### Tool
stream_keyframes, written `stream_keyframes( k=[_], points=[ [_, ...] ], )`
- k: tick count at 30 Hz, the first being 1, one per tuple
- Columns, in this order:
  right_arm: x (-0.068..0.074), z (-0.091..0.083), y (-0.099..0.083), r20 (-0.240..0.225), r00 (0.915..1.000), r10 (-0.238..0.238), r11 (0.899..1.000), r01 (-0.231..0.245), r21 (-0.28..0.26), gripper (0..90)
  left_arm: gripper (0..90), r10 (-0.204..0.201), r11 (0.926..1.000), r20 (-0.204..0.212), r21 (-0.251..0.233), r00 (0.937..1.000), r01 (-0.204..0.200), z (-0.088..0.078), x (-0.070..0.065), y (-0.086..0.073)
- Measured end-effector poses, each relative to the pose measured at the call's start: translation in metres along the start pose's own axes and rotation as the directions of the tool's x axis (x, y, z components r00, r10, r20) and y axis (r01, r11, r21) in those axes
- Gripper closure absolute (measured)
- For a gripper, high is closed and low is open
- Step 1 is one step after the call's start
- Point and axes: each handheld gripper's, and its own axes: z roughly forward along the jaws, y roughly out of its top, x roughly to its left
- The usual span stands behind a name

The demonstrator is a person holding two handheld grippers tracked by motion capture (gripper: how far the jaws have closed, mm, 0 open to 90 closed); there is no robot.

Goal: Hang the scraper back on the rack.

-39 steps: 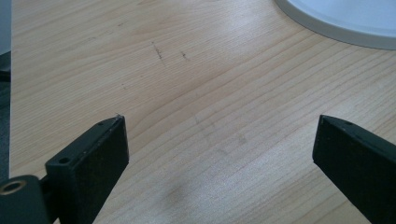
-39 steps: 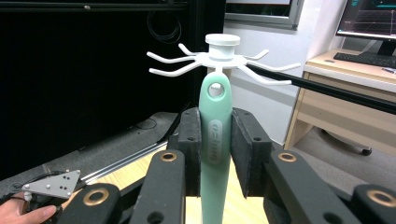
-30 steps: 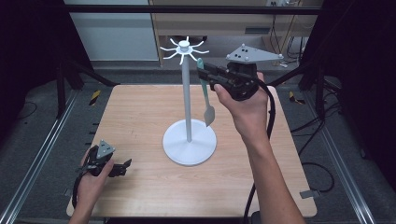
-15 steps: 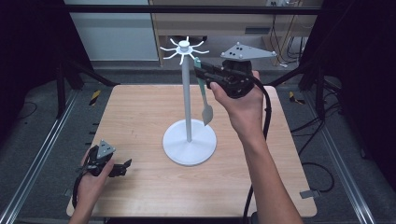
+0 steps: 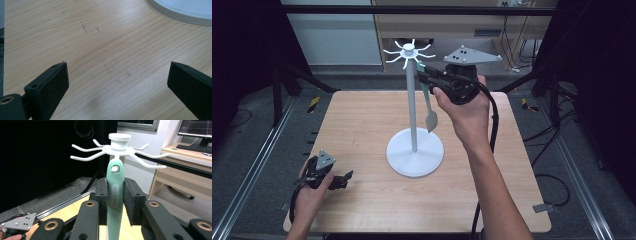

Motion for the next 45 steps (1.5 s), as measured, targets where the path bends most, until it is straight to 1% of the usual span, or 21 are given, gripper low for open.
stream_keyframes(
  k=[17,27,30,36,39,42,43,45],
  points=[
    [0.002,-0.001,-0.002,0.012,0.9999,0.004,1.000,-0.004,-0.008,74.3,3.3,0.000,1.0000,0.000,0.003,1.0000,0.000,0.000,0.000,0.000],
    [0.001,-0.002,-0.002,0.001,0.9999,0.013,1.000,-0.013,-0.008,73.1,3.3,0.000,1.0000,0.003,0.007,1.0000,0.000,0.001,0.000,0.000],
    [0.001,-0.005,-0.002,-0.001,0.9999,0.012,1.000,-0.012,-0.018,71.3,3.3,0.002,1.0000,0.004,0.008,1.0000,-0.002,0.001,0.000,0.000],
    [0.002,-0.012,-0.004,0.002,1.0000,0.008,1.000,-0.008,-0.019,70.4,3.4,0.005,0.9999,0.005,0.012,1.0000,-0.005,0.001,-0.001,0.000],
    [0.001,-0.018,-0.006,0.023,0.9997,-0.010,1.000,0.010,-0.010,69.4,3.3,0.004,0.9999,0.005,0.012,1.0000,-0.004,0.001,-0.001,0.000],
    [-0.001,-0.023,-0.010,0.037,0.9993,-0.007,1.000,0.007,-0.002,68.1,3.4,0.005,0.9999,0.005,0.013,1.0000,-0.005,0.001,-0.001,0.000],
    [-0.003,-0.027,-0.016,0.060,0.9982,-0.001,1.000,0.001,0.012,66.3,3.3,0.005,0.9999,0.005,0.012,1.0000,-0.005,0.001,-0.001,0.000],
    [-0.006,-0.030,-0.022,0.082,0.9967,0.000,1.000,-0.002,0.026,63.7,3.3,0.004,0.9999,0.005,0.012,1.0000,-0.004,0.001,-0.001,0.000]
  ],
)
